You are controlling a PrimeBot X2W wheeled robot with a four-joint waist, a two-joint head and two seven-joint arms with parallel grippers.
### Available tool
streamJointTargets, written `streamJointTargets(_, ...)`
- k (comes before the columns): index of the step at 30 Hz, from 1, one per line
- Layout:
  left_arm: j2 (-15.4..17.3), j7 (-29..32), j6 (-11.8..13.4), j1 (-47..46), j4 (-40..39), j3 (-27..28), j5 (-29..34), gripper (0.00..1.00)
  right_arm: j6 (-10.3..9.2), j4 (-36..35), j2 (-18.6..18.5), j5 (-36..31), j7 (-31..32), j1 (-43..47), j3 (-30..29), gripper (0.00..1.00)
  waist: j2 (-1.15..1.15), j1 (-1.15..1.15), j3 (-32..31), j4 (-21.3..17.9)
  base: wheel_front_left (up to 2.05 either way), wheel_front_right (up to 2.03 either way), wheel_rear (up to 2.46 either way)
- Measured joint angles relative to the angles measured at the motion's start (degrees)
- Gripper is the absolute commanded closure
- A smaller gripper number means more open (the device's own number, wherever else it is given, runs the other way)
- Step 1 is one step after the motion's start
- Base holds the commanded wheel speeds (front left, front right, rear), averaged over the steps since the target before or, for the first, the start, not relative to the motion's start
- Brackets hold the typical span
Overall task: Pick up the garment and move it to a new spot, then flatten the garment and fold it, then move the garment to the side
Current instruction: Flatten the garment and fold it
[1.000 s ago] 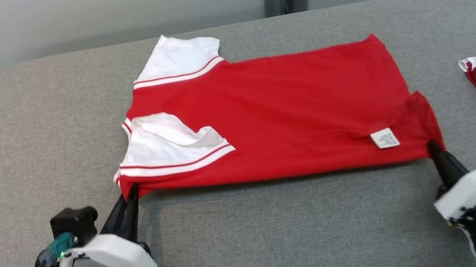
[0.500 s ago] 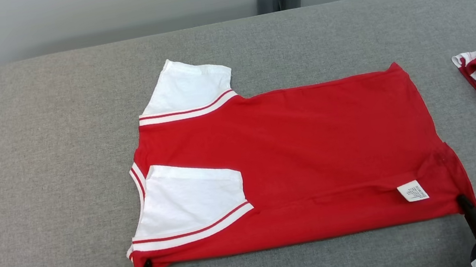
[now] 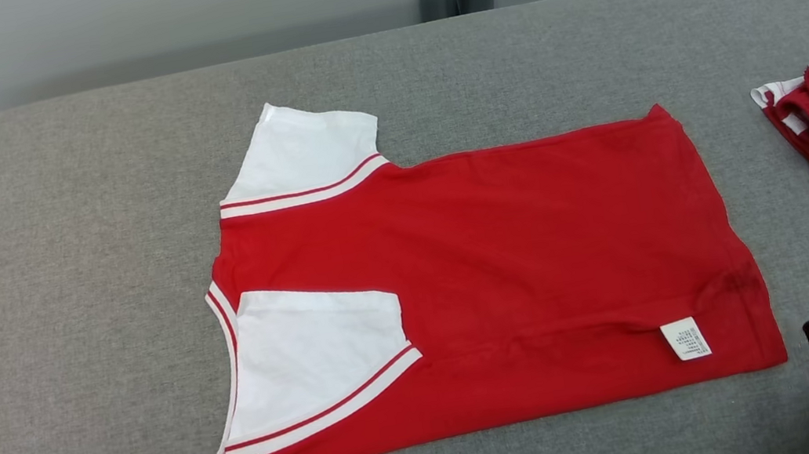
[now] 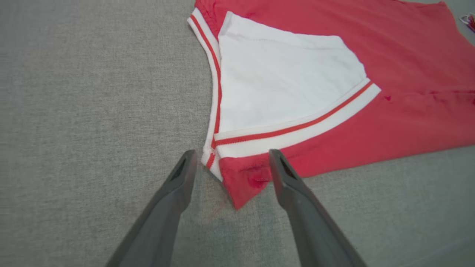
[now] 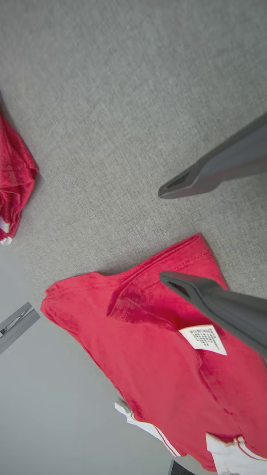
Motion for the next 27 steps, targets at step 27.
streamJointTargets(27, 9.1, 11.7, -8.7, -52.4, 26.3, -2.6, 1.8, 0.0, 0.0, -2.1, -7.0, -8.0, -5.4, -22.3, 16.5, 0.0, 0.0, 0.0, 11.7, -8.1, 0.0, 0.0, 0.0)
